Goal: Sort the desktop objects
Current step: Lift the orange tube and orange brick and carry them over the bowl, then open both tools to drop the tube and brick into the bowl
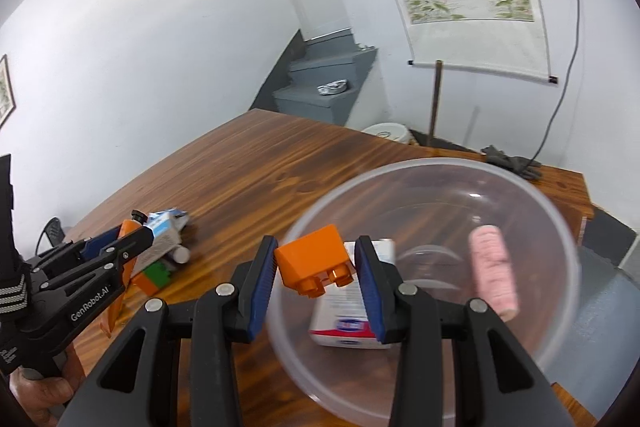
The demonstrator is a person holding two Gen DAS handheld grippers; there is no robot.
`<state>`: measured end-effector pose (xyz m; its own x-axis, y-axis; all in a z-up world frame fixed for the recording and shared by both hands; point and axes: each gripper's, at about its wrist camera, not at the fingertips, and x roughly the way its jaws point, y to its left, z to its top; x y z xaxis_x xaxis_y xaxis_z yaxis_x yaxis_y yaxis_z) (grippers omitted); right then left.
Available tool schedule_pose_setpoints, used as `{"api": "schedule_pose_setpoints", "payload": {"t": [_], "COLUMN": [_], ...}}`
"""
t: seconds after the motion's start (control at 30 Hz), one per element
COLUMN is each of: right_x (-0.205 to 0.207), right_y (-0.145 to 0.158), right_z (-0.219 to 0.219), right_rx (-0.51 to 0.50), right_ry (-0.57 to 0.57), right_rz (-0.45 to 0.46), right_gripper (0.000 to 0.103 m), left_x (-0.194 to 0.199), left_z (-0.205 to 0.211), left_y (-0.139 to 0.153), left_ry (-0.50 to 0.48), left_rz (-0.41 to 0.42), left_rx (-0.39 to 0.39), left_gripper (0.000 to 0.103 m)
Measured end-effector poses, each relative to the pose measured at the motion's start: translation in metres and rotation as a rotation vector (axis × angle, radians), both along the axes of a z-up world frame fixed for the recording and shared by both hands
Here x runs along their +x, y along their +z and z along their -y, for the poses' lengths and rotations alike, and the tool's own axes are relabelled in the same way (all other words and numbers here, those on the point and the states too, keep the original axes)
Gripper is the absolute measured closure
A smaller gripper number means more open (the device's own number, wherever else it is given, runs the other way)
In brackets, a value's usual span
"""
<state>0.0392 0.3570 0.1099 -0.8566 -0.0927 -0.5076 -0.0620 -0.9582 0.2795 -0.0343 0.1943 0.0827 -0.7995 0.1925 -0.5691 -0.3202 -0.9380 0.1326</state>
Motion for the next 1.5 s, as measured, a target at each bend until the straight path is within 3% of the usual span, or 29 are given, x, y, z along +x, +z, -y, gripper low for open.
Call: {"api": "schedule_pose_setpoints", "payload": {"t": [0.67, 1.13, 1.3, 1.43, 1.5], "right_x": [0.012, 0.021, 0.019, 0.015, 0.016], "right_y": [-0.007, -0.008, -0.01, -0.014, -0.015], "right_z": [-0.059, -0.08, -0.085, -0.085, -0.087], "right_rx": [0.007, 0.047, 0.025, -0.001, -0.01], "right_ry": [-0.108, -0.181, -0.201, -0.184, -0.196], "right_rz": [0.003, 0.015, 0.018, 0.042, 0.048], "right_gripper": [0.059, 0.059, 0.058, 0.054, 0.052], "left_x": [0.008, 0.016, 0.013, 0.014, 0.015], "left_z": [-0.094, -0.128, -0.132, -0.129, -0.125], "left_y": [0.001, 0.0, -0.002, -0.001, 0.004], "left_ry": [-0.169, -0.261, -0.313, -0.296, -0.287], "left_rz": [0.007, 0.024, 0.09, 0.101, 0.078], "left_rx": [0.008, 0.015, 0.049, 0.063, 0.074], "left_gripper": [0.075, 0.075, 0.074, 0.036, 0.029]}}
